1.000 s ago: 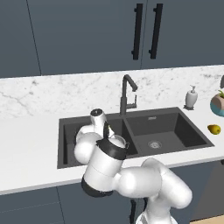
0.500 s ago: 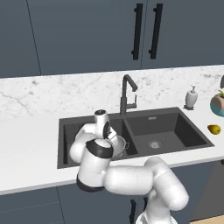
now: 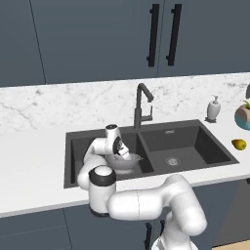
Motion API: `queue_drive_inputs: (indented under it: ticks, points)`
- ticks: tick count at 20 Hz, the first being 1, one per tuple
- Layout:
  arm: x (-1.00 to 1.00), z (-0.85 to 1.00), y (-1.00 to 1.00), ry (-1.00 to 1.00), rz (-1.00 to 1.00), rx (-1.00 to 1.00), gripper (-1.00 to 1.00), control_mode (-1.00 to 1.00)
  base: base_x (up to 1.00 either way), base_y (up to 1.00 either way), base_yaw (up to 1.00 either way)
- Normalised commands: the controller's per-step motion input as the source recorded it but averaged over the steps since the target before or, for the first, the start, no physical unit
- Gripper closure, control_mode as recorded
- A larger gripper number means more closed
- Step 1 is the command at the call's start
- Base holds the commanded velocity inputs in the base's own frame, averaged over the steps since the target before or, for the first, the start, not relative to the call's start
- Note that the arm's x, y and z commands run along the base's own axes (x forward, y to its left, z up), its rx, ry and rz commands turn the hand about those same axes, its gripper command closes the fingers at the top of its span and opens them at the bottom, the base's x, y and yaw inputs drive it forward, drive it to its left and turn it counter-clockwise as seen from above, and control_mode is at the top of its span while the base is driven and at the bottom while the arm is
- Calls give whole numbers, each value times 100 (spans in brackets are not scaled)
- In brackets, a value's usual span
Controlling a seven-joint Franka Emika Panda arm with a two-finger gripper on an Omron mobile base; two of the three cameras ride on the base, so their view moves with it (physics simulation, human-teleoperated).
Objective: Put the colander in the sink, put the banana, pear in the colander, and turn on the sink faucet and pour water over the colander.
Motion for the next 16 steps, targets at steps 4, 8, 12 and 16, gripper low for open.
queue_drive_inputs:
  ticks: [4, 8, 12, 16]
  points:
    - [-30, 33, 0, -6, -3, 0, -100, -100, 0, 0, 0]
    - [-40, 94, 0, -4, -12, 0, -100, -100, 0, 0, 0]
    - [-93, 82, 0, -1, -4, 1, -100, -100, 0, 0, 0]
    - [-100, 63, -31, -15, 0, 0, -100, -100, 0, 0, 0]
